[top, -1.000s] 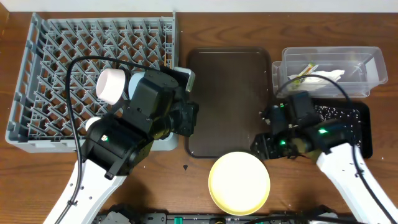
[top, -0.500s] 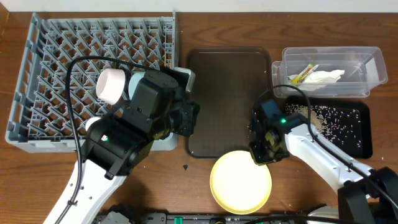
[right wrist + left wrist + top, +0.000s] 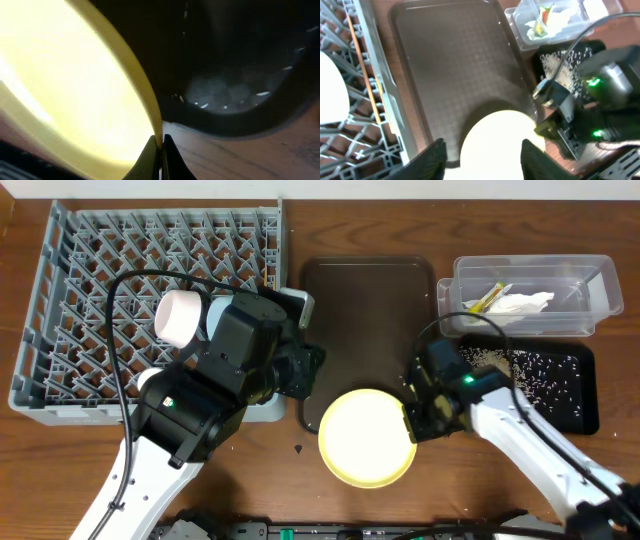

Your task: Sort waste into correct bins and load items into the dishwasher

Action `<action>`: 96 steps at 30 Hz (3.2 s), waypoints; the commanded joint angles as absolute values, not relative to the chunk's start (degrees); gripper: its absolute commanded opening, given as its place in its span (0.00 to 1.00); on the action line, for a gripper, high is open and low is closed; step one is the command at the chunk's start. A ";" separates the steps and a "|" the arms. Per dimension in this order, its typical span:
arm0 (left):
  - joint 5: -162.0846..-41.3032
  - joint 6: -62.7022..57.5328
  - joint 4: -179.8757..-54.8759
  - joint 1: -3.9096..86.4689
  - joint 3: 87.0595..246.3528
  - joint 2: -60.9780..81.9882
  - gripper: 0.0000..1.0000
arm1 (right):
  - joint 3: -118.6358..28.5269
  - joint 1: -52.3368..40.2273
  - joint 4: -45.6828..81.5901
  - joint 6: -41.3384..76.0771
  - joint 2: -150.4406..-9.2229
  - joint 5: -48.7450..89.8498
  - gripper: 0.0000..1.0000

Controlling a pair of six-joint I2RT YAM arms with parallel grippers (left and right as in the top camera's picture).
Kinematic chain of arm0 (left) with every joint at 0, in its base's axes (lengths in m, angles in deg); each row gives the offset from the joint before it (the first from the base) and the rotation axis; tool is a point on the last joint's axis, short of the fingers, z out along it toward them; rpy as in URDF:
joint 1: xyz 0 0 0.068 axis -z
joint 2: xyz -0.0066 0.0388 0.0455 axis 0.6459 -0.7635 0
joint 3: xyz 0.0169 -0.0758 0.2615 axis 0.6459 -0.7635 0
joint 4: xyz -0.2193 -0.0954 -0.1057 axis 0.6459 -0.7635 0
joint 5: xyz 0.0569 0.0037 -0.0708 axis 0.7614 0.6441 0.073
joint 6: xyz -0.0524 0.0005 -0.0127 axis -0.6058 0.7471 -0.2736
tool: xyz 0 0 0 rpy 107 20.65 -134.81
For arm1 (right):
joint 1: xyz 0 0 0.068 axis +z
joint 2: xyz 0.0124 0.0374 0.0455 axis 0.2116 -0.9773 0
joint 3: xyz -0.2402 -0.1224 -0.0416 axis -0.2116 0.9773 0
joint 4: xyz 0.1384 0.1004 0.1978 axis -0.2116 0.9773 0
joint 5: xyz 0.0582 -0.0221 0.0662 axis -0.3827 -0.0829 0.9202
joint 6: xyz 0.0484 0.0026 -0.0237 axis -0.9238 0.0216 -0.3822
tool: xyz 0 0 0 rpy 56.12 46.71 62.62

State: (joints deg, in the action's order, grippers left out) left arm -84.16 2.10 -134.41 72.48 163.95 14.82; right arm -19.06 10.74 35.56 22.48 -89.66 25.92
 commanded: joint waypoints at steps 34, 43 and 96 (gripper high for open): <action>-95.49 3.15 -131.51 65.64 164.41 16.55 0.81 | -28.13 -5.08 15.01 24.91 -78.31 73.92 0.01; -104.19 3.17 -130.00 65.64 164.41 16.46 0.20 | -28.13 -5.04 13.05 24.01 -78.31 74.44 0.01; -47.93 46.06 -117.26 33.55 164.24 -14.05 0.29 | -28.13 -4.64 27.32 24.06 -78.29 46.33 0.67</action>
